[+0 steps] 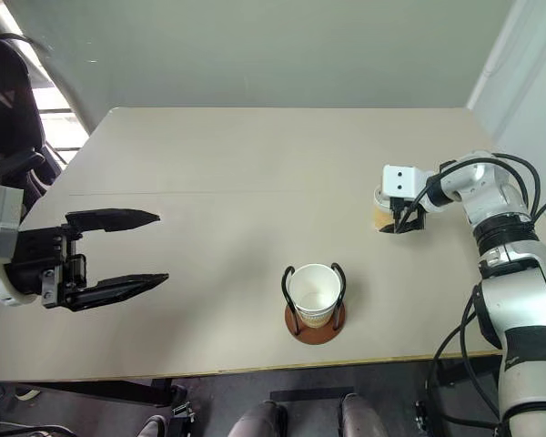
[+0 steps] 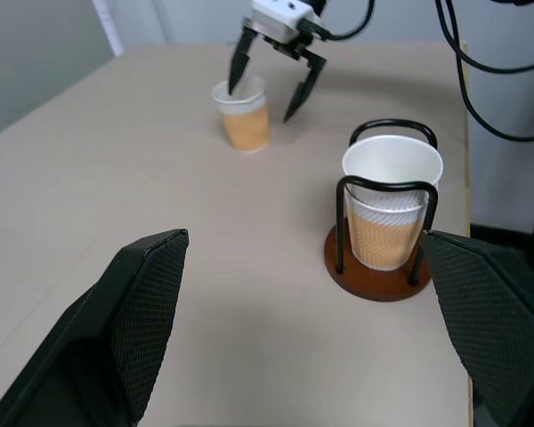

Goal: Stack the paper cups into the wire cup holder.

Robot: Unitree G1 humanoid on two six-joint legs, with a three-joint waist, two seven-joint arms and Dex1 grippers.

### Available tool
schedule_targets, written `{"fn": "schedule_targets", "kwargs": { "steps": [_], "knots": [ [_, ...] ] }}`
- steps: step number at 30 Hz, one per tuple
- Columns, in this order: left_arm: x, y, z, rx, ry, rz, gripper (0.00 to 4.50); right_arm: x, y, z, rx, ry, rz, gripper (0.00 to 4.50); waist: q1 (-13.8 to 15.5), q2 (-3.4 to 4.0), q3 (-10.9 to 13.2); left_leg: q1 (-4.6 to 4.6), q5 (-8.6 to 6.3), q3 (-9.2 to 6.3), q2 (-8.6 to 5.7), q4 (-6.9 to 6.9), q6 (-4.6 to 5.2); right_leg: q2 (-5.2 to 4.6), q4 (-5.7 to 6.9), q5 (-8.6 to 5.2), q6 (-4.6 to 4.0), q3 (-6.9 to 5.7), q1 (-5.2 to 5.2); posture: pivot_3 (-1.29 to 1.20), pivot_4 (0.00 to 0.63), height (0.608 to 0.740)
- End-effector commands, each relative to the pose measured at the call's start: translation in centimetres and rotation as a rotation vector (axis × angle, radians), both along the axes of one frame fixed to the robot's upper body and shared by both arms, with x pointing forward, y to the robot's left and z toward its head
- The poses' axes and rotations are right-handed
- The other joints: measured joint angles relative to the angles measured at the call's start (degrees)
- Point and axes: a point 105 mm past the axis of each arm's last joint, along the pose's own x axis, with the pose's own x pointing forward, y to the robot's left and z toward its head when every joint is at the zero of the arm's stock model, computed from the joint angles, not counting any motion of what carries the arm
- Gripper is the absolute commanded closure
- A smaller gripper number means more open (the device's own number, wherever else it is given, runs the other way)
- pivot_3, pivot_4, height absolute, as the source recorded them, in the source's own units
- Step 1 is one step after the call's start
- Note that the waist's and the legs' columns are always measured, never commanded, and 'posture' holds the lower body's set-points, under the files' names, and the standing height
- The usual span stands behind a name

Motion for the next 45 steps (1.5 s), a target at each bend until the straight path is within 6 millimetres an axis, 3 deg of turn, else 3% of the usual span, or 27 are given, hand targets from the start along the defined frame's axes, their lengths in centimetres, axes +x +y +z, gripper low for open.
{"fn": "schedule_targets", "kwargs": {
  "steps": [1,6,9,20,27,34,39,42,45],
  "knots": [
    [-0.8,-0.1,0.9,0.002,-0.035,0.001,0.00,0.2,0.1,0.8,-0.029,-0.031,0.016,0.03,-0.02,0.00,0.00,0.00,0.00,0.00,0.00,0.00,0.00,0.00,0.00,0.00,-0.02,-0.01,0.00,0.00,0.150,0.740],
    [-1.0,-0.1,0.9,0.000,-0.032,0.010,0.00,0.4,0.0,0.1,-0.049,-0.025,0.006,0.03,-0.04,0.00,0.00,0.03,0.01,0.00,0.02,0.00,-0.02,0.01,0.03,-0.04,-0.16,-0.02,0.00,0.00,0.150,0.740],
    [-1.1,-0.1,0.9,0.002,-0.031,0.015,0.00,0.4,0.1,-0.2,-0.048,-0.018,0.008,0.63,-0.04,0.00,0.00,0.04,0.03,-0.01,0.03,0.00,-0.05,0.01,0.05,-0.05,-0.23,-0.05,0.01,0.00,0.150,0.740],
    [-1.2,0.0,0.8,0.006,-0.029,0.031,0.00,0.4,0.3,-0.3,-0.047,-0.018,0.014,4.46,-0.04,0.00,0.00,0.04,0.04,-0.02,0.03,0.00,-0.06,0.00,0.03,-0.04,-0.23,-0.07,0.02,0.00,0.150,0.740],
    [-1.0,0.0,0.9,0.005,-0.033,0.027,0.00,-0.9,0.5,2.0,-0.002,0.004,0.104,4.46,-0.04,0.01,0.00,0.05,0.04,-0.02,0.03,0.00,-0.06,0.01,0.03,-0.13,-0.38,-0.08,0.04,0.00,0.150,0.740],
    [-0.7,-0.1,0.7,0.001,-0.026,0.008,0.00,-5.0,1.9,9.7,0.172,-0.053,0.280,4.46,-0.02,0.01,0.00,0.04,0.14,-0.03,0.03,-0.12,-0.26,0.02,-0.01,-0.27,-0.62,-0.11,0.05,0.00,0.150,0.740],
    [-0.3,-0.3,0.7,-0.002,-0.022,-0.019,0.00,-10.2,3.8,13.9,0.320,-0.053,0.426,4.46,0.05,-0.01,0.01,0.10,0.27,-0.06,0.04,-0.19,-0.47,0.04,0.00,-0.33,-0.72,-0.15,0.10,0.00,0.150,0.740],
    [0.0,-0.4,0.6,0.000,-0.017,-0.037,0.00,-14.8,4.9,13.9,0.367,0.067,0.561,4.46,0.09,-0.09,0.03,0.23,0.34,-0.07,0.04,-0.26,-0.59,0.09,0.02,-0.45,-0.90,-0.17,0.22,0.00,0.150,0.740],
    [0.4,-0.5,0.6,0.001,-0.014,-0.053,0.00,-17.5,5.8,13.0,0.363,0.170,0.632,4.46,0.02,-0.14,0.05,0.48,0.41,-0.04,0.06,-0.27,-0.71,0.18,0.05,-0.72,-1.19,-0.15,0.44,0.00,0.150,0.740]
  ]
}}
